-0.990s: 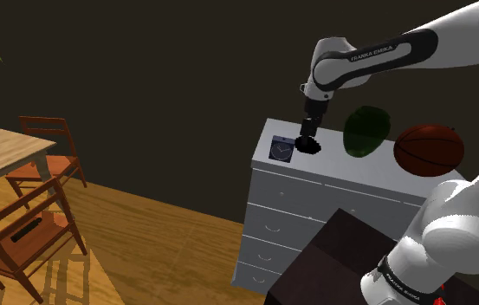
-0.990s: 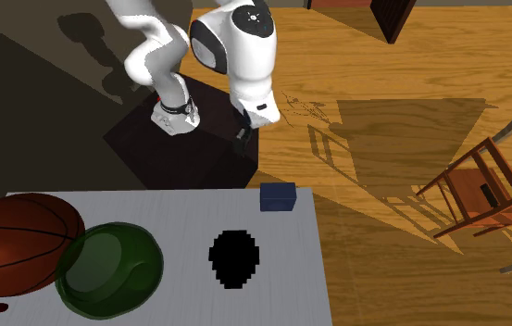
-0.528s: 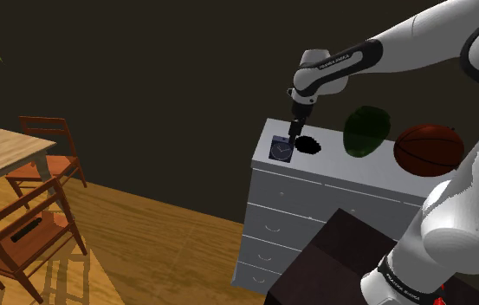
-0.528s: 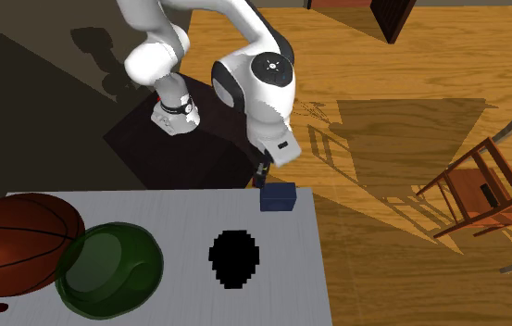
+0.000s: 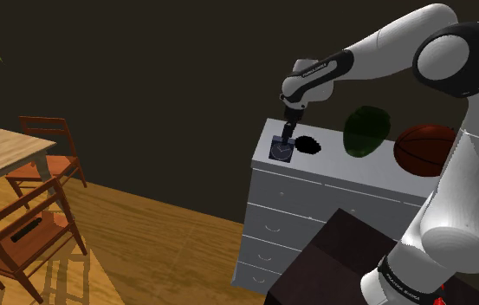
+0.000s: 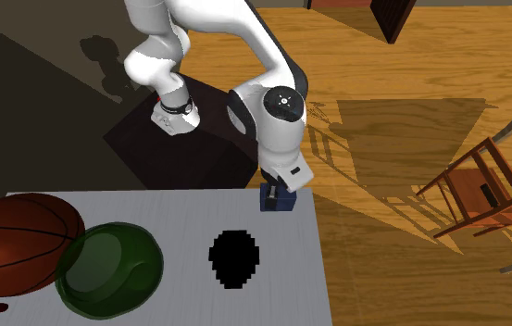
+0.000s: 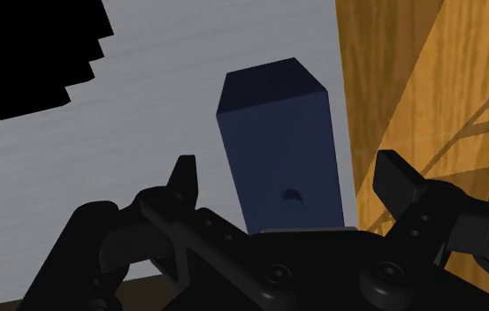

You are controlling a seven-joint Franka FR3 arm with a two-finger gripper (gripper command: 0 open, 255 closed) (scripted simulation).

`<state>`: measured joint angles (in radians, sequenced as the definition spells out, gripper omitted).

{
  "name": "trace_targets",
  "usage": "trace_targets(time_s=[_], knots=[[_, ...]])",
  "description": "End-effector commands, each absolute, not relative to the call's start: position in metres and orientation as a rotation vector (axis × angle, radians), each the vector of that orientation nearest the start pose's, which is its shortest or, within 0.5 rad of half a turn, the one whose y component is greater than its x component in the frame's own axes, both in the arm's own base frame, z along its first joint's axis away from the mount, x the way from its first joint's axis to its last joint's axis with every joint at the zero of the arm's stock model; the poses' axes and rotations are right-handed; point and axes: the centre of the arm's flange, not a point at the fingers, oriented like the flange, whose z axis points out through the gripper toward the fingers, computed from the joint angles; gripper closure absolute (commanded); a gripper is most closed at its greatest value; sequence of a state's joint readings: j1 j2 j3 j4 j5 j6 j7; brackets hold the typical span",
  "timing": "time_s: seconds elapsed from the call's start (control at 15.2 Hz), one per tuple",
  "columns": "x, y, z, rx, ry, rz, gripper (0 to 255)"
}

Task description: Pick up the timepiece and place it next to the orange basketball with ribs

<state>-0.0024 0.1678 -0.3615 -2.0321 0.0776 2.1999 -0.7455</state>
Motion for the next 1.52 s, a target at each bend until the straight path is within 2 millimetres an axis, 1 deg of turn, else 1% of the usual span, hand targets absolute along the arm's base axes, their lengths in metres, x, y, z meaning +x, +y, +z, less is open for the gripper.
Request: trace_targets(time_s=[0.0,0.13,0.66,0.73,1.32,1.45], knots=[[0.547,-0.2,0.359,-3.099,-0.535,-0.02,0],[0.547,-0.2,0.346,-3.099,-0.535,-0.02,0],[0.547,-0.2,0.346,-3.099,-0.535,-0.02,0],[0.547,-0.2,0.346,-3.099,-0.535,-0.02,255],[0.547,-0.2,0.346,-3.099,-0.535,-0.02,255],[0.547,-0.2,0.356,-3.099,-0.535,-0.02,255]])
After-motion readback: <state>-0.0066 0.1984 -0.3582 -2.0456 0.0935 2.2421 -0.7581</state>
